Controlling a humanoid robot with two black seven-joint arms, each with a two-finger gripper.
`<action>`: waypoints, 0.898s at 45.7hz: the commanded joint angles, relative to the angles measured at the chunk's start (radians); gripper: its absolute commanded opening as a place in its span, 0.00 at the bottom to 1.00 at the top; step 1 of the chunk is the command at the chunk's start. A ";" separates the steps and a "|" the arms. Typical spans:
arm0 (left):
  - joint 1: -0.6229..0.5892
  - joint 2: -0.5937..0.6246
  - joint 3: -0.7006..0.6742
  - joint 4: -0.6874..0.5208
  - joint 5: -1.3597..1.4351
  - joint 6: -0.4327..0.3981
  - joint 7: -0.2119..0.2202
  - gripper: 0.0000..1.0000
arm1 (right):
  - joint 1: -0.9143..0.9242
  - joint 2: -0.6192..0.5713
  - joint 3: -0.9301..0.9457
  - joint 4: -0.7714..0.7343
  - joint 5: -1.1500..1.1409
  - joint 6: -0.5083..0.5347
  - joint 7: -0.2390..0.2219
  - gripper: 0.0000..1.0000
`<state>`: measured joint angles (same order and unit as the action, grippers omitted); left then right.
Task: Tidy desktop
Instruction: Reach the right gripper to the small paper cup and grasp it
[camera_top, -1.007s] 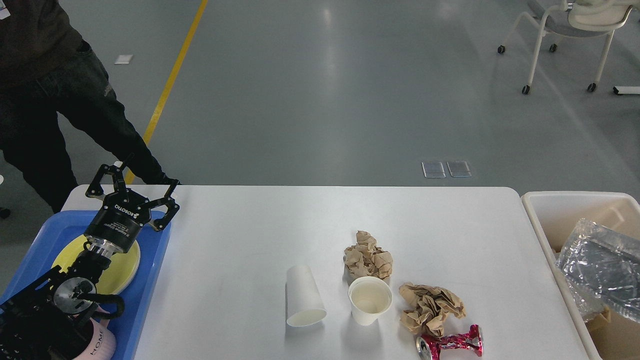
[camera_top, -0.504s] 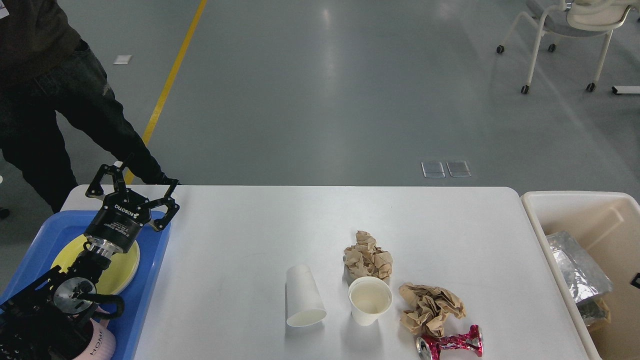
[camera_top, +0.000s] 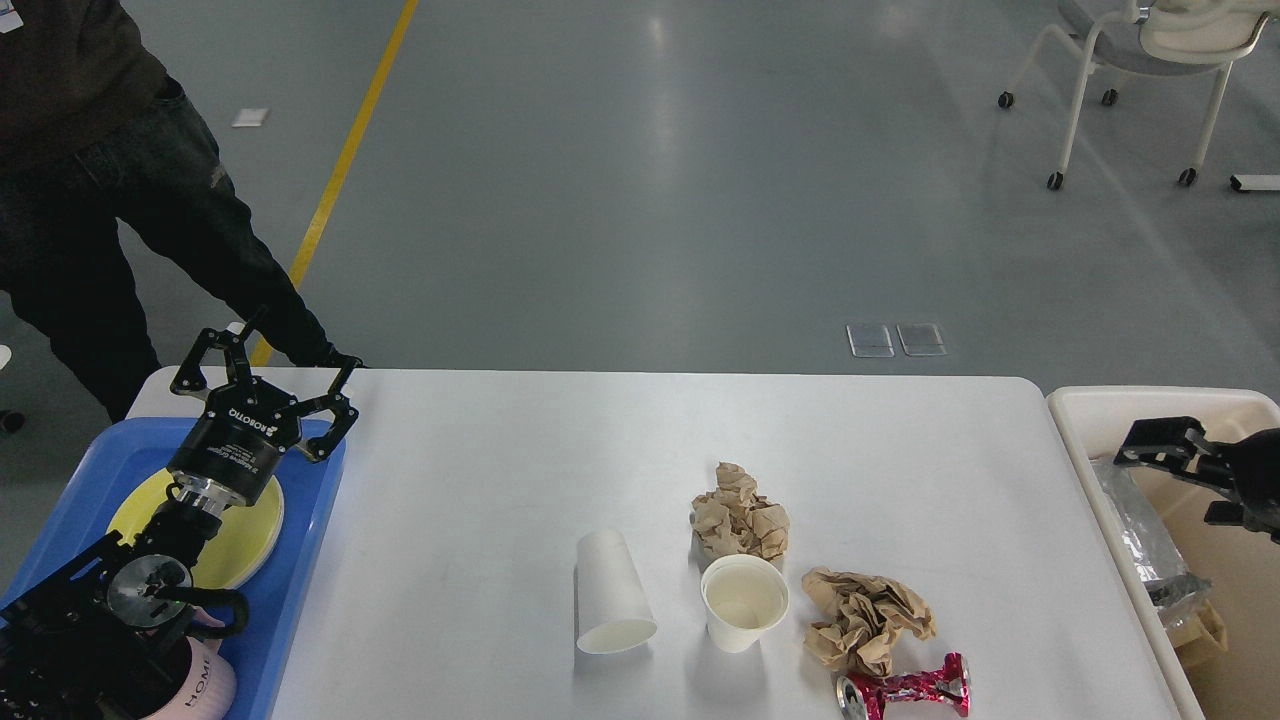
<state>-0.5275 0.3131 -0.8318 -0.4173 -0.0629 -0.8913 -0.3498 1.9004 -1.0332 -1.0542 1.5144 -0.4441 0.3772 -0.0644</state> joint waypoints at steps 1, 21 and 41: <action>0.001 0.000 -0.001 0.000 0.000 -0.001 0.000 1.00 | 0.501 0.041 -0.105 0.050 -0.008 0.360 -0.005 1.00; 0.000 0.000 0.000 0.000 0.000 -0.001 0.000 1.00 | 0.683 0.144 -0.033 0.044 -0.018 0.583 0.001 1.00; 0.000 0.000 0.000 0.000 0.000 0.000 0.000 1.00 | -0.253 0.378 0.356 -0.065 0.038 0.071 0.000 1.00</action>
<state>-0.5279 0.3128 -0.8310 -0.4174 -0.0628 -0.8913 -0.3497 1.8219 -0.7273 -0.8252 1.5233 -0.4484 0.4772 -0.0629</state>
